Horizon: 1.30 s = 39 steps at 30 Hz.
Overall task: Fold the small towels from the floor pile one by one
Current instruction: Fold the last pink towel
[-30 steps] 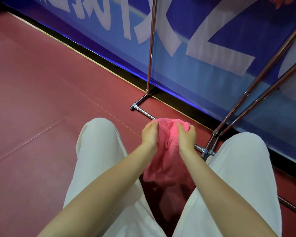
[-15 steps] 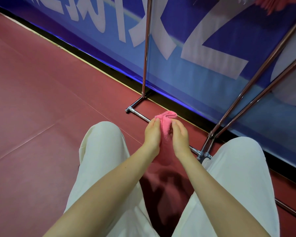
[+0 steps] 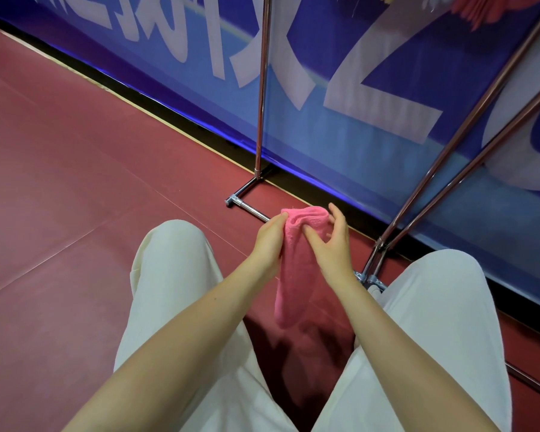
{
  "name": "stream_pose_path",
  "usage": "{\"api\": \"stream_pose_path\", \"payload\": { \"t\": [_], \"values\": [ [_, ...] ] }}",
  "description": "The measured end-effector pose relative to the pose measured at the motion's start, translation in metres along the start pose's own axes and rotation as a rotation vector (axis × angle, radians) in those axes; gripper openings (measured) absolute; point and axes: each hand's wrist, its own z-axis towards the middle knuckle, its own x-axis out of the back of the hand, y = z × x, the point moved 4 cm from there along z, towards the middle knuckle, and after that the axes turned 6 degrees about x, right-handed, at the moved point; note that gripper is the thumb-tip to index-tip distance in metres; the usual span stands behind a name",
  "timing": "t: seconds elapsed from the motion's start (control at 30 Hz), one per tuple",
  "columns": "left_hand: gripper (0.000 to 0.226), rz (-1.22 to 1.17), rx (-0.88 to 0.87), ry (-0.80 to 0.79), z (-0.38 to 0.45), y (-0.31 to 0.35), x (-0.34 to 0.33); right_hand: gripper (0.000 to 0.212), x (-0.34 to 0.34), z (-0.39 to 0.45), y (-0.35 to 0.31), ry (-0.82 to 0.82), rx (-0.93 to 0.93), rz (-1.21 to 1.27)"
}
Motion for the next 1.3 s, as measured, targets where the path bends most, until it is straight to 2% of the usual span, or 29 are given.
{"api": "stream_pose_path", "payload": {
  "t": [0.1, 0.13, 0.37, 0.47, 0.53, 0.6, 0.73, 0.9, 1.03, 1.17, 1.3],
  "values": [
    [0.031, 0.013, -0.001, -0.014, 0.001, -0.001, 0.007, 0.025, -0.006, -0.004, 0.004, -0.111, -0.161, 0.099],
    [0.031, 0.012, 0.001, -0.008, 0.0, -0.002, 0.01, 0.022, -0.008, -0.006, 0.004, -0.112, -0.171, 0.099],
    [0.045, 0.051, -0.003, -0.039, -0.019, -0.009, 0.008, 0.021, -0.011, -0.014, 0.005, -0.056, -0.195, 0.118],
    [0.033, 0.181, -0.112, -0.064, -0.025, -0.01, 0.006, 0.026, -0.013, -0.014, 0.006, -0.046, -0.244, 0.204],
    [0.013, 0.286, -0.17, 0.03, -0.027, -0.009, 0.009, 0.029, -0.016, -0.016, 0.006, -0.056, -0.294, 0.281],
    [0.014, 0.256, -0.17, 0.113, -0.028, -0.006, 0.013, 0.029, -0.018, -0.017, 0.005, -0.088, -0.312, 0.311],
    [0.019, 0.129, -0.162, 0.153, -0.029, 0.016, 0.015, 0.011, -0.022, -0.022, -0.004, -0.165, -0.248, 0.381],
    [0.024, 0.057, -0.26, 0.125, -0.027, 0.063, 0.003, 0.029, -0.034, -0.012, -0.01, -0.268, -0.169, 0.224],
    [0.019, 0.078, -0.331, 0.116, -0.02, 0.121, -0.008, 0.035, -0.053, 0.021, -0.03, -0.336, -0.128, 0.079],
    [0.021, 0.062, -0.403, 0.152, -0.012, 0.197, -0.014, 0.036, -0.072, 0.08, -0.078, -0.381, -0.068, -0.017],
    [0.022, -0.025, -0.466, 0.161, -0.01, 0.279, -0.019, 0.03, -0.086, 0.141, -0.144, -0.382, 0.006, -0.014]
  ]
}}
